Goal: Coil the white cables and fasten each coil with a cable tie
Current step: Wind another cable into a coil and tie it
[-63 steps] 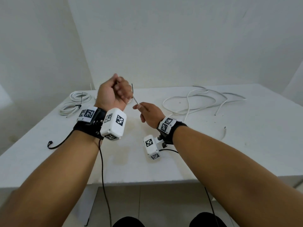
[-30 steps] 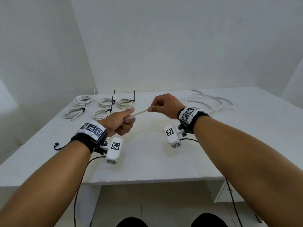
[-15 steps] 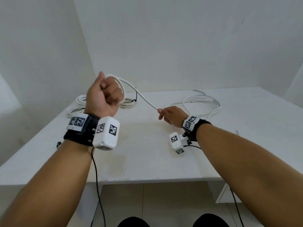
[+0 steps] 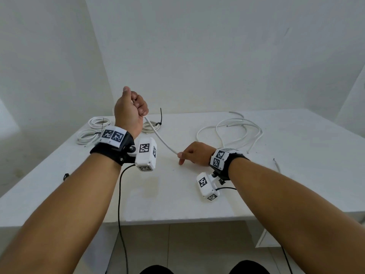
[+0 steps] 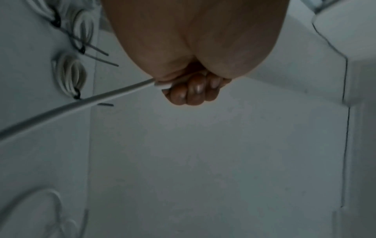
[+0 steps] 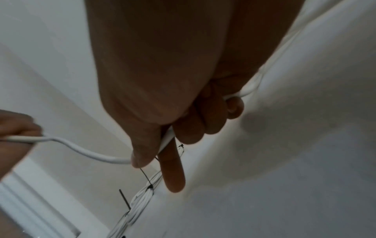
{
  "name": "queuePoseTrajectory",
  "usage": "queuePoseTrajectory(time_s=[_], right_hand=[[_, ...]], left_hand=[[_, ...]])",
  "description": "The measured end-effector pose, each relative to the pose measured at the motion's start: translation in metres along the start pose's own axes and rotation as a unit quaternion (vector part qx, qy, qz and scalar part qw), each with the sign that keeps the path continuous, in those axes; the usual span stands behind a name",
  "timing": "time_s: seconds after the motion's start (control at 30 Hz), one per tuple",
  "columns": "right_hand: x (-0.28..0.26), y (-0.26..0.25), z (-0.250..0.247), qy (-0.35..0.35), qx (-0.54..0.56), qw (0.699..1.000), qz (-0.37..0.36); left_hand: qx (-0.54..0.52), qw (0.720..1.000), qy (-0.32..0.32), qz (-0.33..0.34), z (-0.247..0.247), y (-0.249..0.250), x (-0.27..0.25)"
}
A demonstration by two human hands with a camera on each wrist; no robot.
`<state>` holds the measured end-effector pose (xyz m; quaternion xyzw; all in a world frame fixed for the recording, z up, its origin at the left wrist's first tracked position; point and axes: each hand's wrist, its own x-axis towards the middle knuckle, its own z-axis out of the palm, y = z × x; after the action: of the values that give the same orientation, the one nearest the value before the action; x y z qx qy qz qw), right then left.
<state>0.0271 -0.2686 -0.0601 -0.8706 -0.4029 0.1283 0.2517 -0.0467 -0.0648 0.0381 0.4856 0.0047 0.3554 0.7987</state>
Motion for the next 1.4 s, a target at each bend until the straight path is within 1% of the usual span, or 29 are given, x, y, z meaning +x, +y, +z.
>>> queuePoseTrajectory(time_s=[0.07, 0.13, 0.17, 0.23, 0.3, 0.37, 0.43, 0.5, 0.6, 0.63, 0.67, 0.7, 0.73, 0.87, 0.9, 0.93, 1.03, 1.13, 1.2, 1.3, 1.33, 1.4], right_hand=[[-0.003, -0.004, -0.001, -0.005, 0.0, 1.0, -0.013], [-0.008, -0.012, -0.005, -0.012, 0.007, 0.999, -0.029], [-0.011, -0.016, -0.009, -0.013, 0.013, 0.999, -0.037], [-0.016, -0.022, -0.016, -0.015, 0.024, 0.999, -0.047], [-0.02, -0.028, -0.021, -0.029, 0.029, 0.998, -0.057], [-0.025, -0.036, -0.026, -0.034, 0.042, 0.996, -0.07], [-0.027, -0.038, -0.032, -0.01, 0.078, 0.994, -0.078], [-0.028, -0.036, -0.042, 0.024, 0.114, 0.989, -0.09], [-0.028, -0.035, -0.055, 0.055, 0.137, 0.982, -0.113], [-0.028, -0.035, -0.058, 0.066, 0.14, 0.981, -0.118], [-0.028, -0.035, -0.061, 0.078, 0.139, 0.98, -0.121], [-0.028, -0.035, -0.063, 0.091, 0.138, 0.979, -0.122], [-0.027, -0.033, -0.064, 0.106, 0.141, 0.977, -0.121], [-0.02, -0.025, -0.062, 0.175, 0.182, 0.962, -0.104], [-0.018, -0.023, -0.061, 0.192, 0.192, 0.958, -0.096], [-0.017, -0.022, -0.06, 0.206, 0.201, 0.954, -0.087], [-0.013, -0.02, -0.056, 0.218, 0.221, 0.948, -0.071], [-0.01, -0.018, -0.049, 0.208, 0.258, 0.942, -0.052], [-0.007, -0.013, -0.045, 0.197, 0.287, 0.936, -0.045], [-0.006, -0.002, -0.046, 0.183, 0.295, 0.937, -0.044], [-0.006, 0.001, -0.048, 0.186, 0.285, 0.939, -0.044], [-0.006, 0.005, -0.052, 0.206, 0.258, 0.943, -0.041]], left_hand=[[0.069, 0.997, 0.034, 0.017, -0.007, -0.013, 0.009], [0.151, 0.987, 0.058, 0.021, -0.021, -0.026, 0.014], [0.205, 0.977, 0.059, 0.018, -0.029, -0.034, 0.015], [0.312, 0.949, 0.043, 0.01, -0.041, -0.048, 0.012], [0.383, 0.924, 0.017, 0.007, -0.048, -0.06, 0.008], [0.454, 0.891, -0.017, -0.006, -0.049, -0.066, 0.001], [0.521, 0.849, -0.08, -0.034, -0.045, -0.071, -0.007], [0.542, 0.827, -0.134, -0.068, -0.038, -0.074, -0.015], [0.582, 0.785, -0.195, -0.088, -0.024, -0.067, -0.031], [0.585, 0.773, -0.223, -0.099, -0.021, -0.065, -0.035], [0.578, 0.769, -0.25, -0.111, -0.019, -0.064, -0.039], [0.562, 0.772, -0.27, -0.123, -0.018, -0.065, -0.043], [0.535, 0.785, -0.28, -0.135, -0.018, -0.066, -0.046], [0.367, 0.873, -0.265, -0.183, -0.01, -0.066, -0.057], [0.323, 0.887, -0.269, -0.19, -0.008, -0.065, -0.058], [0.288, 0.895, -0.278, -0.194, -0.007, -0.063, -0.059], [0.242, 0.907, -0.294, -0.182, -0.002, -0.056, -0.061], [0.201, 0.91, -0.309, -0.192, 0.0, -0.051, -0.063], [0.162, 0.909, -0.313, -0.222, -0.004, -0.047, -0.065], [0.104, 0.9, -0.304, -0.296, -0.007, -0.039, -0.074], [0.094, 0.895, -0.307, -0.309, -0.007, -0.036, -0.077], [0.08, 0.89, -0.325, -0.31, -0.008, -0.033, -0.083]])
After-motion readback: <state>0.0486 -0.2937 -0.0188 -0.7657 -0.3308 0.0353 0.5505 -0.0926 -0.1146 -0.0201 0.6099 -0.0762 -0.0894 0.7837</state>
